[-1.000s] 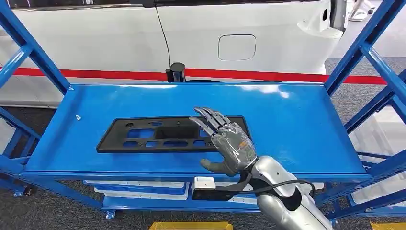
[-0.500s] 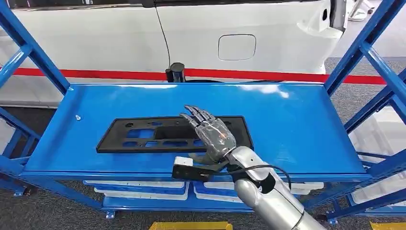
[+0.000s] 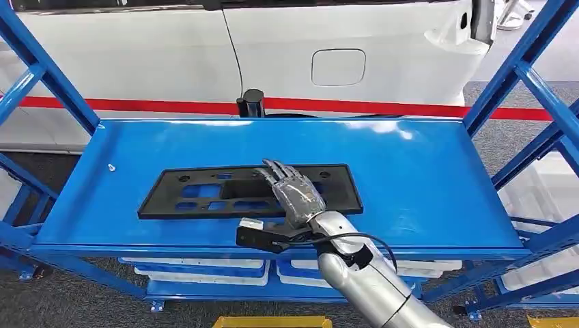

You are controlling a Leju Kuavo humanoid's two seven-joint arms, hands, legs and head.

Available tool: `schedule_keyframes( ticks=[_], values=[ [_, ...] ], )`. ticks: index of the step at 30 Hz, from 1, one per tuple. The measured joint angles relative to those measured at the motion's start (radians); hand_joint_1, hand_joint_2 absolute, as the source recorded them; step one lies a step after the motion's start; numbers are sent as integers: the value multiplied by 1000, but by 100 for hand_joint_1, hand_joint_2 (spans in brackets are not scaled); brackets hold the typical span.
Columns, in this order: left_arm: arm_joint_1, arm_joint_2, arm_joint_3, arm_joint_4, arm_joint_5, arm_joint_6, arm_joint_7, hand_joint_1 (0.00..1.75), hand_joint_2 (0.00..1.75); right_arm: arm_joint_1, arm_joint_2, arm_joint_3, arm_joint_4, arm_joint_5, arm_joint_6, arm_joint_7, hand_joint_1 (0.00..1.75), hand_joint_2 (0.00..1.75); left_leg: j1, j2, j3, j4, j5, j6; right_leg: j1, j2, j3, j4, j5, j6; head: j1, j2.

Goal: Take the parts from the cabinet and place them on the table.

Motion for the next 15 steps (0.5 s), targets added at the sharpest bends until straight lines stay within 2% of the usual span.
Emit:
schedule_keyframes(
  ticks=[2, 3, 4, 5, 10, 15],
  values=[
    [0, 2, 0, 0, 0, 2, -2, 0, 0, -10, 7, 1, 24, 49, -37, 0, 0, 175, 0, 0, 0, 0, 0, 0, 0, 0, 0, 0, 0, 0, 0, 0],
    [0, 3, 0, 0, 2, 5, -5, 0, 0, -15, 11, 3, 40, 107, -80, 0, 0, 175, 0, 0, 0, 0, 0, 0, 0, 0, 0, 0, 0, 0, 0, 0],
    [0, 3, 0, 0, 5, 7, -6, 0, 0, -19, 16, 4, 53, 154, -121, 0, 169, 175, 0, 0, 0, 0, 0, 0, 0, 0, 0, 0, 0, 0, 0, 0],
    [0, 4, 0, 0, 6, 8, -6, 0, 0, -21, 21, 4, 65, 188, -151, 0, 175, 175, 0, 0, 0, 0, 0, 0, 0, 0, 0, 0, 0, 0, 0, 0],
    [2, 6, 0, 0, 8, 21, -15, 0, 0, -30, 44, -3, 130, 272, -270, 3, 173, 175, 0, 0, 0, 0, 0, 0, 0, 0, 0, 0, 0, 0, 0, 0],
    [4, 9, 1, 0, 11, 28, -18, 0, 0, -30, 58, -20, 171, 298, -297, 3, 175, 175, 0, 0, 0, 0, 0, 0, 0, 0, 0, 0, 0, 0, 0, 0]
  ],
)
